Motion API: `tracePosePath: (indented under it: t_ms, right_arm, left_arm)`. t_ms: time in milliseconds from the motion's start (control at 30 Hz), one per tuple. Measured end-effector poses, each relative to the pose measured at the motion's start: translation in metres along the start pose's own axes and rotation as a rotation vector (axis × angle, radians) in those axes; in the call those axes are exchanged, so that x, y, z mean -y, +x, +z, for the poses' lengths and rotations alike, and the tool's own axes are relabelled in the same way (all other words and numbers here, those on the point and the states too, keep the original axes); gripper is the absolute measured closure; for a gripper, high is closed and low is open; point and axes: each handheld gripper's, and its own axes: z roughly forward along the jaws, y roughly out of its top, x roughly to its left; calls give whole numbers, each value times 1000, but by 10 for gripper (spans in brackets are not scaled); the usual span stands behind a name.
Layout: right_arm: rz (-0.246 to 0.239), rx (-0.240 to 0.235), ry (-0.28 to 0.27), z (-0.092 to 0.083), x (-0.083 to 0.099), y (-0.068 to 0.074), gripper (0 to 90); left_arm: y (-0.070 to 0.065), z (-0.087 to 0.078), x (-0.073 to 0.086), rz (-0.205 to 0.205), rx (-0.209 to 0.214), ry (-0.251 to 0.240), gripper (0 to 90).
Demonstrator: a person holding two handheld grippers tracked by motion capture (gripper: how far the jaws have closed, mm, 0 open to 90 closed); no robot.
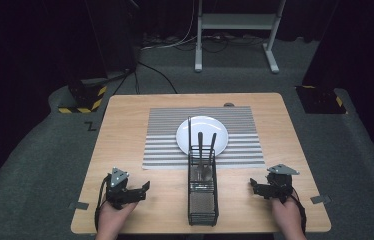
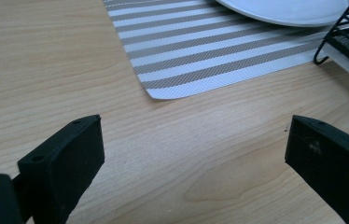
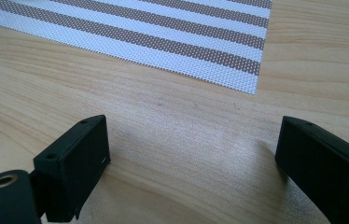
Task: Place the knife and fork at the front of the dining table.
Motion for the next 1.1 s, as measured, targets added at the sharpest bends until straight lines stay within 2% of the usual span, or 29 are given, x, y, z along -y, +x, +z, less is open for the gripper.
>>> tracePosePath:
  t_ms: [167, 233, 300, 333, 600, 667, 767, 833, 933, 1100]
  right_arm:
    - [1, 0, 0, 0, 0, 0, 97]
    - [-3, -2, -3, 0, 0, 0, 98]
    - [-3, -3, -3, 0, 0, 0, 98]
    - [-3, -3, -3, 0, 0, 0, 99]
    - [-11, -7, -1, -1, 1, 0, 100]
    - [-11, -7, -1, -1, 1, 0, 100]
    - [-11, -7, -1, -1, 1, 0, 100]
    - [-10, -9, 0, -1, 1, 0, 100]
    - [-14, -11, -1, -1, 1, 0, 100]
    - [-15, -12, -1, -1, 1, 0, 100]
  left_arm:
    - [-7, -3, -4, 15, 41, -48, 48]
    - [-8, -4, -6, 0, 78, -64, 50]
    - [-8, -4, -9, -49, 130, -80, 51]
    - [-8, -5, -11, -58, 145, -88, 53]
    - [-28, -14, -34, 9, 148, -133, 55]
    - [-32, -13, -38, 20, 152, -140, 55]
    - [-39, -12, -46, 33, 154, -121, 60]
    - [-45, -11, -50, 43, 148, -136, 58]
    - [-52, -8, -58, 60, 181, -157, 10]
    - [-65, -3, -72, 87, 177, -180, 7]
